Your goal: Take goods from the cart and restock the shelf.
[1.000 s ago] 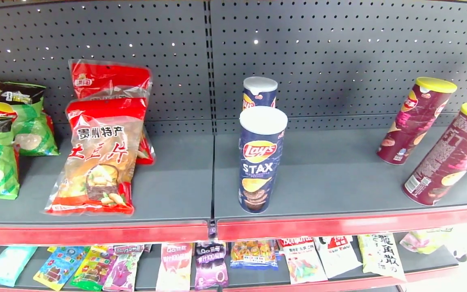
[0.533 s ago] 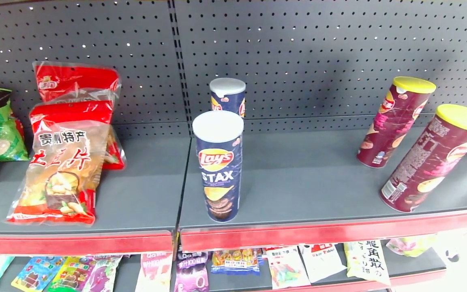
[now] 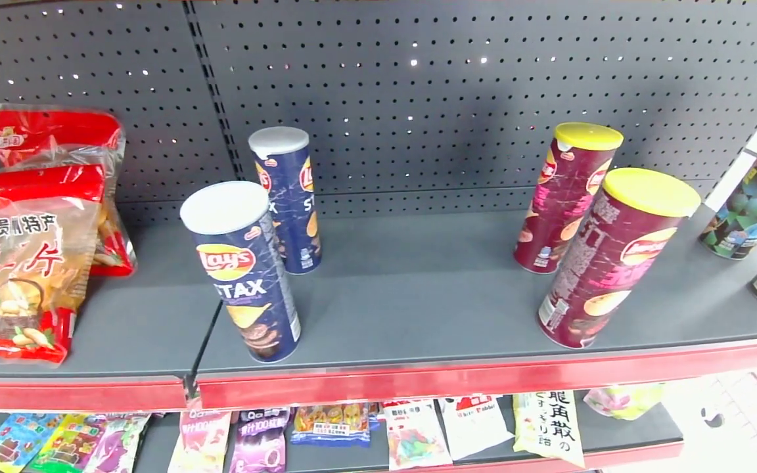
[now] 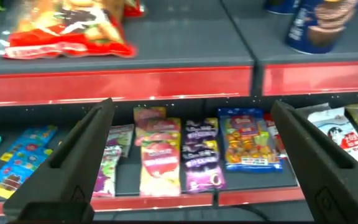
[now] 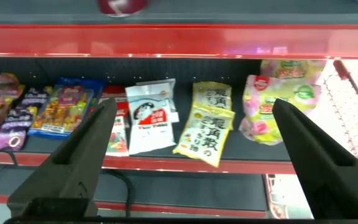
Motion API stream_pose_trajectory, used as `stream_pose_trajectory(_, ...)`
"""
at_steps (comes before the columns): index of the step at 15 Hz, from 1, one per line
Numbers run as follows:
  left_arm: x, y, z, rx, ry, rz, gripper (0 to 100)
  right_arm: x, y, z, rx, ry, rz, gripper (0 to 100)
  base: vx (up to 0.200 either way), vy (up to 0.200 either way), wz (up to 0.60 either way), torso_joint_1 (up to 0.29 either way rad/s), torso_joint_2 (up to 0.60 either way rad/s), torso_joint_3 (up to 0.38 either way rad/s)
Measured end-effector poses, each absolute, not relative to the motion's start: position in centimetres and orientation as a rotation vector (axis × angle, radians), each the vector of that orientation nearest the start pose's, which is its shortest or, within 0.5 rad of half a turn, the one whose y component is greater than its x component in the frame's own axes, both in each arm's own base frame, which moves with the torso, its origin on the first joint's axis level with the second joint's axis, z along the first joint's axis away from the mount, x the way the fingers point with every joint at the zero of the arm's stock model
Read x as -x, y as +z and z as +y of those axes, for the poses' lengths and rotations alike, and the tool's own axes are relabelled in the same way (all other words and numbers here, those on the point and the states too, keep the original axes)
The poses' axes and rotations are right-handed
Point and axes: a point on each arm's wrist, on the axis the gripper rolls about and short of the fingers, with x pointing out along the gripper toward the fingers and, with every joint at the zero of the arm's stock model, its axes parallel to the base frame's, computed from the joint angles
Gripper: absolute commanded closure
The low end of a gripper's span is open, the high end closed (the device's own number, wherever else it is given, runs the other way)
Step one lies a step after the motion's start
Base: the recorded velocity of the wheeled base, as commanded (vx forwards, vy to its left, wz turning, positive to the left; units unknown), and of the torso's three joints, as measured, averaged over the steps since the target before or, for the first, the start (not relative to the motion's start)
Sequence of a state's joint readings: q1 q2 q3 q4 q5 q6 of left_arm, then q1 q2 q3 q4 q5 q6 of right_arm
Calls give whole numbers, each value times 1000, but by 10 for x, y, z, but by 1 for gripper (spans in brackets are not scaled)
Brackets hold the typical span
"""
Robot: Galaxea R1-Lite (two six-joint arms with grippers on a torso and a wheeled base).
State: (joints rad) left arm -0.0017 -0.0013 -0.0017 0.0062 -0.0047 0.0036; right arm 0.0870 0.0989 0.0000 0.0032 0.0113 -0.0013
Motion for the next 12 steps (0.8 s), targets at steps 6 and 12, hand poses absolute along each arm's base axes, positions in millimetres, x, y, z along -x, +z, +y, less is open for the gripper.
stream_pose_trajectory(6,23,75,0,-4,-6,3,0,15,77,-1,5,97,102,0,0,-200,0,2,3,1)
stream_pose_trajectory(12,23,75,0,-3,-6,3,0,15,77,-1,5,97,102,0,0,-33,0,2,0,0)
